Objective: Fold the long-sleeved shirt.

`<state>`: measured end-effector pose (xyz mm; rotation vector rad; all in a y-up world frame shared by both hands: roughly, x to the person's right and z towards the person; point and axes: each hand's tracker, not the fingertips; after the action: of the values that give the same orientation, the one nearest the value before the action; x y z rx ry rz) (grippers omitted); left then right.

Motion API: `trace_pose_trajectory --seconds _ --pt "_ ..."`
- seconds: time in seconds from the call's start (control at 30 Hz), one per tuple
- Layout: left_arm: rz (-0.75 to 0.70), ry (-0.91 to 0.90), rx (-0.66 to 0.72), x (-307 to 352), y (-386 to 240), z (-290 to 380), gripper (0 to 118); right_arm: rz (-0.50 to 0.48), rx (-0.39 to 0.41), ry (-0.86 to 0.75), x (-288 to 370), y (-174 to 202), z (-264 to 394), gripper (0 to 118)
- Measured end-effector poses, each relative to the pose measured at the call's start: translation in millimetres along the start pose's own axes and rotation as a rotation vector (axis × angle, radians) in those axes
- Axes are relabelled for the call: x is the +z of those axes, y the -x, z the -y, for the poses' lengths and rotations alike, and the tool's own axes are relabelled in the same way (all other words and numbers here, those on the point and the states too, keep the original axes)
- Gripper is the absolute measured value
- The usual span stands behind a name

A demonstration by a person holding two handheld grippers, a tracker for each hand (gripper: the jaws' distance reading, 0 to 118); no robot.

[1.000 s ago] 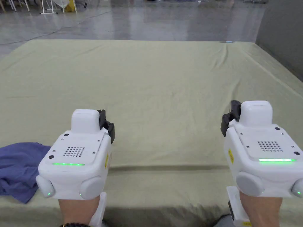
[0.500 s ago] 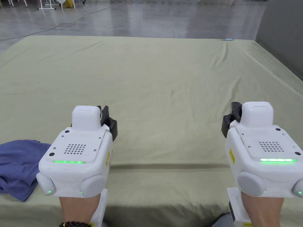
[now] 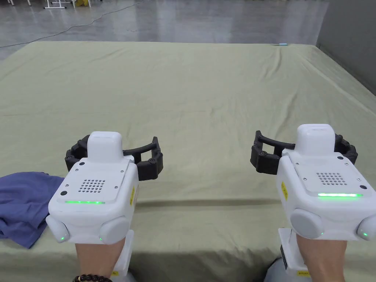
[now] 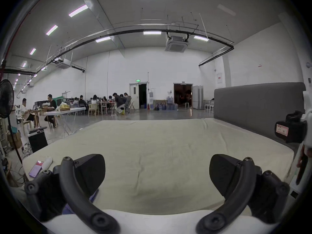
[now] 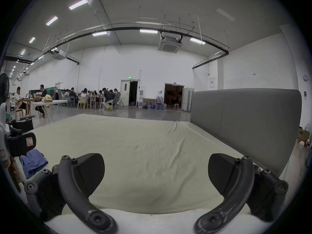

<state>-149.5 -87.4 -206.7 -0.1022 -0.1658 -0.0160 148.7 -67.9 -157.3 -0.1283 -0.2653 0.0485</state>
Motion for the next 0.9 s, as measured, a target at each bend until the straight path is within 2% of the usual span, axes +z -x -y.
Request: trace_pose_trajectory --seconds 0.07,0.17,0.27,0.33,0.5,0.7,0.9 --pt "-0.003 -0.038 -0.031 2.2 -1.4 1.2 118 -0.009 -0.014 -0.055 1.9 0.3 2.2 118" --pt "-0.040 -0.106 -0.118 5.5 -3.5 7.1 118 -0.050 -0.104 -0.194 1.2 -2.1 9.9 118" --pt "-0.018 -0.033 -0.083 5.0 -1.7 2.0 118 0.021 -0.037 -0.093 0.6 -0.2 5.0 118" --pt "-0.028 -0.040 -0.064 6.8 -0.7 2.2 118 -0.012 -0.023 -0.070 -2.0 -0.6 6.5 118" --pt "-0.035 -0.067 -0.059 11.9 -2.9 2.4 118 -0.014 0.031 -0.116 4.0 0.9 9.4 118" --pt "0.000 -0.040 -0.055 10.5 -0.3 2.9 118 -0.020 0.025 -0.125 -2.9 6.2 -1.2 118" --pt "-0.031 -0.037 -0.086 8.2 -1.3 1.7 118 -0.022 0.022 -0.145 -0.2 5.4 1.4 118"
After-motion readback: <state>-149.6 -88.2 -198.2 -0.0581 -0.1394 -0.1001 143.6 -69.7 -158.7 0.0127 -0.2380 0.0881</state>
